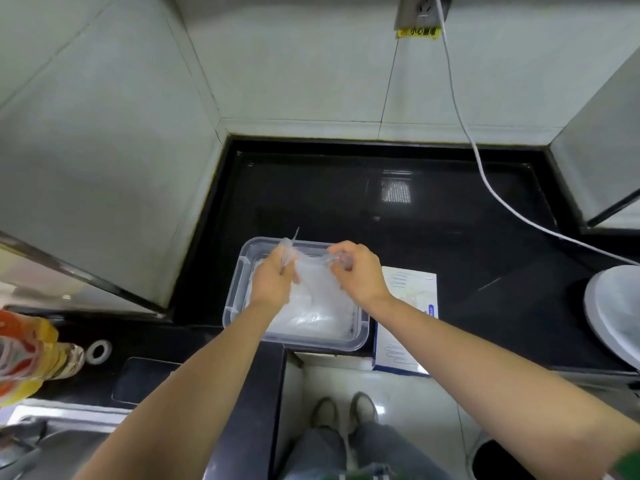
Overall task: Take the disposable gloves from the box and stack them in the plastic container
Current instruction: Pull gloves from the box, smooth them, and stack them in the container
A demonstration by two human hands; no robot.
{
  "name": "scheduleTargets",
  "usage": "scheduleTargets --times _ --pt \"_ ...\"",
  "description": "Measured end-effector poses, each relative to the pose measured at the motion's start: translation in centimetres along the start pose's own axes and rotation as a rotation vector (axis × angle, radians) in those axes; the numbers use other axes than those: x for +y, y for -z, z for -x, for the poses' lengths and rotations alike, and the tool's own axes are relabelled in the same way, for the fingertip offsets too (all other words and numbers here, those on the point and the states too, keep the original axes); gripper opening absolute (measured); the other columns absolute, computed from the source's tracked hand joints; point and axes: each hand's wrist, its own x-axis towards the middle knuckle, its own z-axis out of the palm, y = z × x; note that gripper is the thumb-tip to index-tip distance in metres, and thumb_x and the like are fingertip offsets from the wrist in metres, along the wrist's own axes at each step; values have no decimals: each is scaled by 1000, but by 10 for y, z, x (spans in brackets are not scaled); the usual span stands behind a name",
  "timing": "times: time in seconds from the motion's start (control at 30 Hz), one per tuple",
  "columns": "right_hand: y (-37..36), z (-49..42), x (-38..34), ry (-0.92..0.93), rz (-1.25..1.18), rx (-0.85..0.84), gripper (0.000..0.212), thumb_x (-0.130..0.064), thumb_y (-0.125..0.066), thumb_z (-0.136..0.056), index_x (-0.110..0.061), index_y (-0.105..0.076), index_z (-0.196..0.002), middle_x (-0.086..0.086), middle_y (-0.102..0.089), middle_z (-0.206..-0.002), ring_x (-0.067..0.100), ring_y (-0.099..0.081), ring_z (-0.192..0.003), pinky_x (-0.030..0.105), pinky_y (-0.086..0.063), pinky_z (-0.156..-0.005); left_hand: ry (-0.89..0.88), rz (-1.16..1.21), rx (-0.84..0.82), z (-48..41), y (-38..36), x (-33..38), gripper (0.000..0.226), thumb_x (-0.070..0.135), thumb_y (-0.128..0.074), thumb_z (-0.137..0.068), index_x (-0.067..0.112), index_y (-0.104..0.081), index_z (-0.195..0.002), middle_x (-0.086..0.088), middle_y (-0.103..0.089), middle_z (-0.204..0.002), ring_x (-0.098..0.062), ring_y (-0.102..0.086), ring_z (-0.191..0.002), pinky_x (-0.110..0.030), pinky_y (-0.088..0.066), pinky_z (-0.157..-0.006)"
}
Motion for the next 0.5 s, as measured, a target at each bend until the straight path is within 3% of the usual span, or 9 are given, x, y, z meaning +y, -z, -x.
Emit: scheduleTargets --times 0.1,0.2,0.3,0.4,0.5 --pt "-1 1 -1 7 5 -34 21 -10 -66 -91 -28 -60 -99 0 -52 -112 17 -59 -98 26 -54 -79 34 -97 -46 0 -3 -8 11 24 -41 -104 24 -52 -105 -2 -53 -73 -12 -50 -62 -20 -42 -52" --pt "0 5 1 27 34 -85 30 -3 -64 -88 -31 -55 -84 0 -51 -117 12 -50 -109 9 -38 -80 -28 -223 -60 3 -8 -14 26 23 -40 -104 24 -49 -128 -1 -57 -81 -11 -55 -69 -23 -50 -60" --pt "-1 2 5 78 43 -112 29 3 -63 -89 -23 -70 -78 -1 -54 -110 10 -46 -114 21 -43 -98 -53 -248 -44 6 -11 -13 33 30 -37 -105 33 -47 -136 3 -58 -83 -11 -57 -74 -22 -51 -67" --pt "-3 4 5 99 53 -142 23 7 -59 -90 -8 -75 -96 -5 -55 -106 8 -47 -111 28 -44 -104 5 -264 -18 8 -12 -12 38 45 -35 -103 34 -46 -137 -1 -62 -90 -10 -57 -74 -28 -55 -71" --pt "-6 5 1 72 147 -196 32 4 -56 -93 -2 -65 -123 8 -48 -131 19 -50 -123 21 -38 -107 117 -218 -37 10 -11 -12 50 49 -51 -96 31 -40 -141 -1 -62 -109 -16 -62 -89 -38 -58 -80"
